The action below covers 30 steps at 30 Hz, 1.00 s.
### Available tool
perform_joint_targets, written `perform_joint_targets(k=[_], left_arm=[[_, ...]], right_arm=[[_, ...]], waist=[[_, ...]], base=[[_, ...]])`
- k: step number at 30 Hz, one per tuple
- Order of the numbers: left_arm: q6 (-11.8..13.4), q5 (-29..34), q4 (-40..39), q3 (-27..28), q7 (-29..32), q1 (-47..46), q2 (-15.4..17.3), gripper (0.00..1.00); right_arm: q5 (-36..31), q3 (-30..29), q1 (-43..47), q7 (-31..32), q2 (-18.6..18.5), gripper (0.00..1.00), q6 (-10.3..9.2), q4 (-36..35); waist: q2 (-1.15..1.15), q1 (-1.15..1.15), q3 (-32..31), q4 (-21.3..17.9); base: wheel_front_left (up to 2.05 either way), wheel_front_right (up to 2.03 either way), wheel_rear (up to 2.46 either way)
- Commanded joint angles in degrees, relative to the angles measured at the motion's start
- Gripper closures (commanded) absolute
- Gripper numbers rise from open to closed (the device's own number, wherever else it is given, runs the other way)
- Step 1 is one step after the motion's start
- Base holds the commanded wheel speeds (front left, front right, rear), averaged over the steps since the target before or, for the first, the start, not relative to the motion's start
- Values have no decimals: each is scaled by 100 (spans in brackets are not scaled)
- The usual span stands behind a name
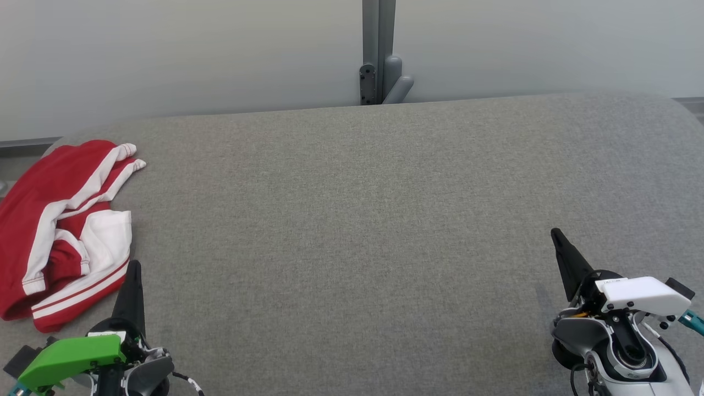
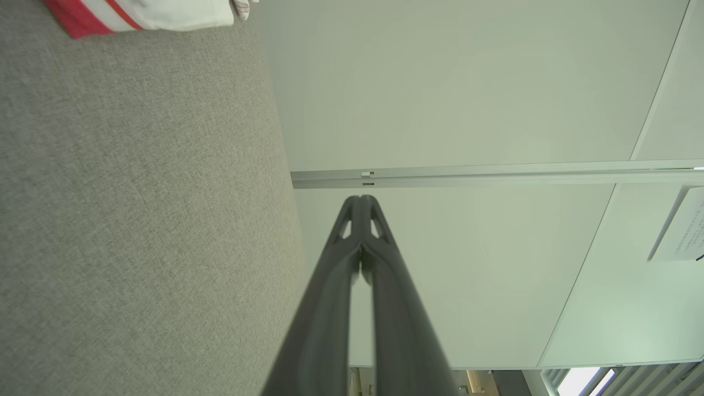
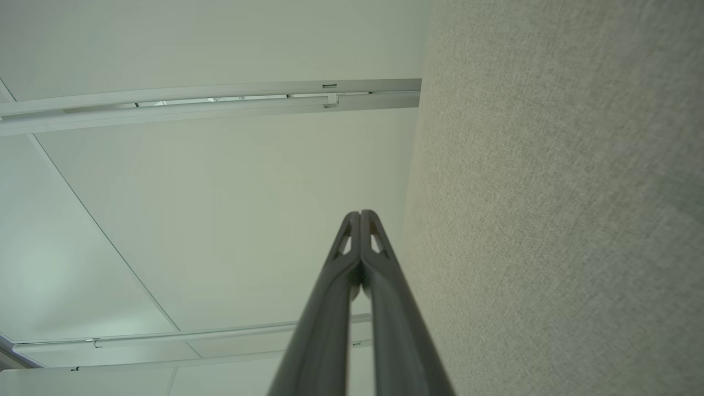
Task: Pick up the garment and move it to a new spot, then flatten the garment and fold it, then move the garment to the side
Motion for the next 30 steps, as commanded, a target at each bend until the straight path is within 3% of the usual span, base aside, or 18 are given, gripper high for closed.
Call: perform_joint_targets(k=[1, 21, 22, 30], left_arm=[[-29, 15, -5, 8, -10, -71, 3, 100], [-29, 15, -5, 8, -10, -71, 3, 100], [1, 0, 2, -1, 0, 0, 0, 0], [9, 6, 119, -124, -96, 143, -40, 0]], right_arm=[[22, 0, -60, 3, -3, 100, 2, 10], [22, 0, -60, 3, -3, 100, 2, 10], [1, 1, 0, -1, 0, 0, 0, 0], [18, 149, 209, -143, 40, 0, -1, 70]], waist=[[0, 0, 0, 0], [0, 0, 0, 0], [0, 0, 0, 0], [0, 0, -5, -4]], base=[[0, 0, 0], [0, 0, 0], [0, 0, 0], [0, 0, 0]])
